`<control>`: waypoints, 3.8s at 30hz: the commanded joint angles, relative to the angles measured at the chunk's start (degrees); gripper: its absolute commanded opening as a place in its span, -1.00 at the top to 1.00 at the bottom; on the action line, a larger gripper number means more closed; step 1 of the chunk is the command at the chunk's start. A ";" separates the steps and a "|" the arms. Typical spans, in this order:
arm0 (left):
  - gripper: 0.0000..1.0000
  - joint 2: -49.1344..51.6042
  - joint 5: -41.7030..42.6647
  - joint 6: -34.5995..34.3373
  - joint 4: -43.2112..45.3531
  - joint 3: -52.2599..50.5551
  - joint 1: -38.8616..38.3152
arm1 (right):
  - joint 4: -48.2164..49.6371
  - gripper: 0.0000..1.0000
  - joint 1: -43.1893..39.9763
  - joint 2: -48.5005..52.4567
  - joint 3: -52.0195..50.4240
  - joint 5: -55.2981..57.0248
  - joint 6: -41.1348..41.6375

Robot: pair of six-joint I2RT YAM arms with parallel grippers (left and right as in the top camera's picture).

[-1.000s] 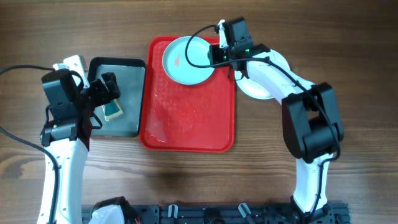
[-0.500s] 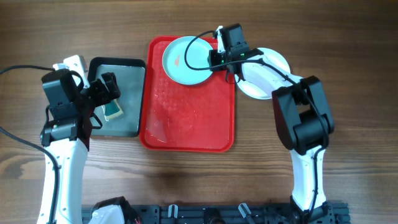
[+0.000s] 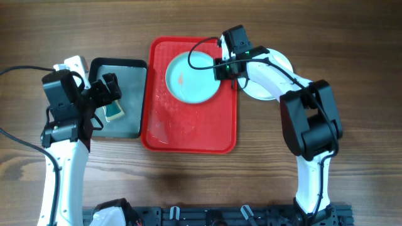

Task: Clean dirty plates on tray and stack at the side
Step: 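Move the right gripper left to the light blue plate on the red tray, then grasp the light blue plate rim with the right gripper and tilt it, then lower the left gripper into the water tray over the sponge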

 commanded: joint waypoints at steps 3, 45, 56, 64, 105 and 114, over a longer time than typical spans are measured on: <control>-1.00 0.22 0.68 0.07 0.15 0.26 0.17 | -9.25 0.91 1.01 -2.36 -0.11 -5.07 2.99; -1.00 0.20 0.79 0.04 0.63 0.26 0.15 | -18.29 -0.06 5.03 -2.36 -0.09 -3.56 3.87; -1.00 0.55 4.85 0.04 -9.60 0.09 0.15 | -20.65 0.03 5.05 -2.36 2.89 -3.54 0.83; -0.91 1.79 5.20 -2.32 -14.05 -0.07 0.15 | -20.87 0.29 5.05 -2.36 2.89 -3.48 -0.35; -0.43 17.55 -4.07 -3.04 -2.29 -0.07 0.15 | -14.86 0.56 6.45 -2.34 -0.92 2.51 4.55; -0.43 21.31 -5.25 -5.81 1.53 -0.07 0.17 | -14.64 0.54 6.43 -2.34 -0.92 2.54 4.52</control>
